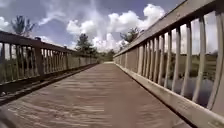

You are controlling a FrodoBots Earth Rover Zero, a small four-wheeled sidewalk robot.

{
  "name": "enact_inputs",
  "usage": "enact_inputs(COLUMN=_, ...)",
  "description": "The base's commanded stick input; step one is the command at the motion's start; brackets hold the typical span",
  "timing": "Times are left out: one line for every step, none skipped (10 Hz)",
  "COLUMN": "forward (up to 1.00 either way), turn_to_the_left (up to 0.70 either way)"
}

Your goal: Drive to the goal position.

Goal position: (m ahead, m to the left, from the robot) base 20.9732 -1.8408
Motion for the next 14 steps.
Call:
enact_inputs(forward=0.85, turn_to_the_left=0.00)
enact_inputs(forward=0.85, turn_to_the_left=0.00)
enact_inputs(forward=0.85, turn_to_the_left=0.00)
enact_inputs(forward=0.85, turn_to_the_left=0.00)
enact_inputs(forward=0.85, turn_to_the_left=0.00)
enact_inputs(forward=0.85, turn_to_the_left=0.00)
enact_inputs(forward=0.85, turn_to_the_left=0.00)
enact_inputs(forward=0.85, turn_to_the_left=0.00)
enact_inputs(forward=0.85, turn_to_the_left=0.00)
enact_inputs(forward=0.85, turn_to_the_left=0.00)
enact_inputs(forward=0.85, turn_to_the_left=0.00)
enact_inputs(forward=0.85, turn_to_the_left=0.00)
enact_inputs(forward=0.85, turn_to_the_left=0.00)
enact_inputs(forward=0.85, turn_to_the_left=0.00)
